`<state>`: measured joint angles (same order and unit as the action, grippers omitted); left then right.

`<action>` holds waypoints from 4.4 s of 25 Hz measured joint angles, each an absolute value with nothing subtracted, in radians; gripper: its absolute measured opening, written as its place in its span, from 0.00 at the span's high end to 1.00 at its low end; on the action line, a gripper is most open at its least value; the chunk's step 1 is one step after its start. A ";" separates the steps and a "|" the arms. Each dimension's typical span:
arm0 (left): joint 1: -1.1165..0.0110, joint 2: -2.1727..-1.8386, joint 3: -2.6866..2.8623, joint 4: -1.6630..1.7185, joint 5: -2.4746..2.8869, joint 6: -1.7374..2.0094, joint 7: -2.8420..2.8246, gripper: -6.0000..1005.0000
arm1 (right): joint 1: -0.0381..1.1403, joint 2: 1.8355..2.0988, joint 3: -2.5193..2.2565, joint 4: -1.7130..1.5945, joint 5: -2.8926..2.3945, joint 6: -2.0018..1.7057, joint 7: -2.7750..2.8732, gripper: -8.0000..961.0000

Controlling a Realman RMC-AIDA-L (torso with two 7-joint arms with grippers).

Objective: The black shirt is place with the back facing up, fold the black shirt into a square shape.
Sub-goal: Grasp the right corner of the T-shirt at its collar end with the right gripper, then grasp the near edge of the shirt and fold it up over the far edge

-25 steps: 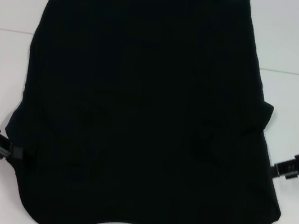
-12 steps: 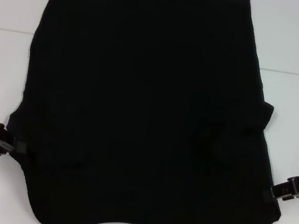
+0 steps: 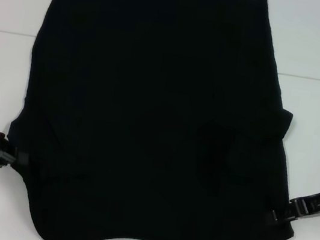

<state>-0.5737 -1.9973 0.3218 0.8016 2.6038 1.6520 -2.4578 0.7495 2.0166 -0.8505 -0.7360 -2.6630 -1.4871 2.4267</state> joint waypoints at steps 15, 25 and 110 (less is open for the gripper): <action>-0.574 -1.998 0.322 0.799 2.594 1.651 -2.457 0.94 | 0.755 2.021 -0.858 -0.699 -2.598 -1.504 2.414 0.44; -0.571 -1.999 0.322 0.799 2.593 1.653 -2.457 0.94 | 0.747 2.012 -0.847 -0.711 -2.596 -1.524 2.427 0.82; -0.886 -2.080 0.718 0.506 2.348 0.619 -2.435 0.94 | 0.947 1.990 -0.934 -0.440 -2.337 -0.620 2.380 0.92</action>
<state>-0.8864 -2.0802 0.7185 0.5059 2.3479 0.6187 -2.4352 0.9474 1.9902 -0.9338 -0.4398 -2.3368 -0.6205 2.3799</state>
